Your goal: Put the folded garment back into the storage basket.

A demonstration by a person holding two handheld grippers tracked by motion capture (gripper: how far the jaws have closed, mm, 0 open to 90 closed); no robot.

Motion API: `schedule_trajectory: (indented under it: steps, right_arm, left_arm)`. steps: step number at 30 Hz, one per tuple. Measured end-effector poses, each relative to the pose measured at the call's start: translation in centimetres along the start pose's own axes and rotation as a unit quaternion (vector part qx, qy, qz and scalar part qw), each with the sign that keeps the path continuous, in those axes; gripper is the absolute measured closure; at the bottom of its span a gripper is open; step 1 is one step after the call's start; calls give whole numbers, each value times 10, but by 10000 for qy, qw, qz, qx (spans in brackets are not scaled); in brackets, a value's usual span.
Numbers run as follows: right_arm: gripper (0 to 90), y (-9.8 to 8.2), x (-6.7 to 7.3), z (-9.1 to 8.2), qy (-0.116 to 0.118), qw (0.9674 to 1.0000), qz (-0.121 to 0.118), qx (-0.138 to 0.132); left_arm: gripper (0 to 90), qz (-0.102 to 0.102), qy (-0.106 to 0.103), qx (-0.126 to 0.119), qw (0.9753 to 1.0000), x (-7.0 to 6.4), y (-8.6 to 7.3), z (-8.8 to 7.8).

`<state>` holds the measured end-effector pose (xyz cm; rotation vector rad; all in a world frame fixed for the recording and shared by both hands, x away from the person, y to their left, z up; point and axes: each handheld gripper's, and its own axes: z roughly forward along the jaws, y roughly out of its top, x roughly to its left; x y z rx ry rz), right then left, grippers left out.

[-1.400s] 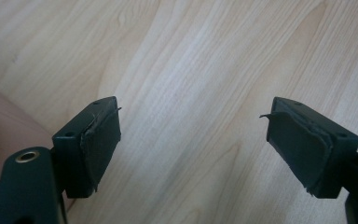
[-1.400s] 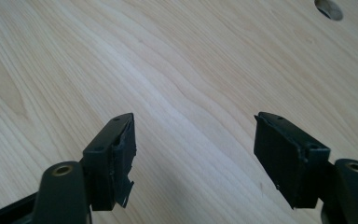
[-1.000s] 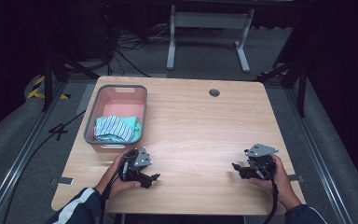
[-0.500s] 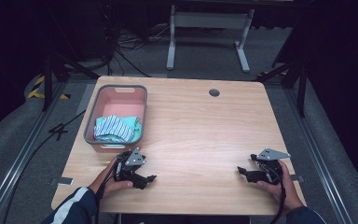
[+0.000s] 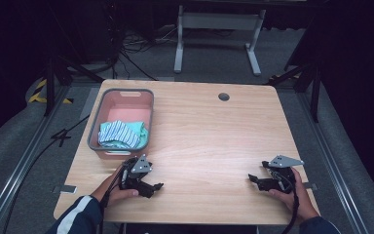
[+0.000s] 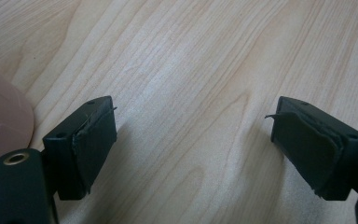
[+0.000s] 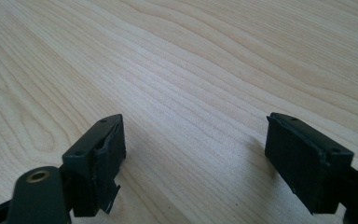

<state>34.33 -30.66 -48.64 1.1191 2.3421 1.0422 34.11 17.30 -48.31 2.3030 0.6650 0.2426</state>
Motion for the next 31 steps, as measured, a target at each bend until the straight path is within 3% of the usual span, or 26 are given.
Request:
schedule_trajectory:
  steps: [31]
  right_arm:
    - [204,0,0,0,-8,10000,1,2]
  left_arm:
    - [107,58,-77,42,9999,0,3,4]
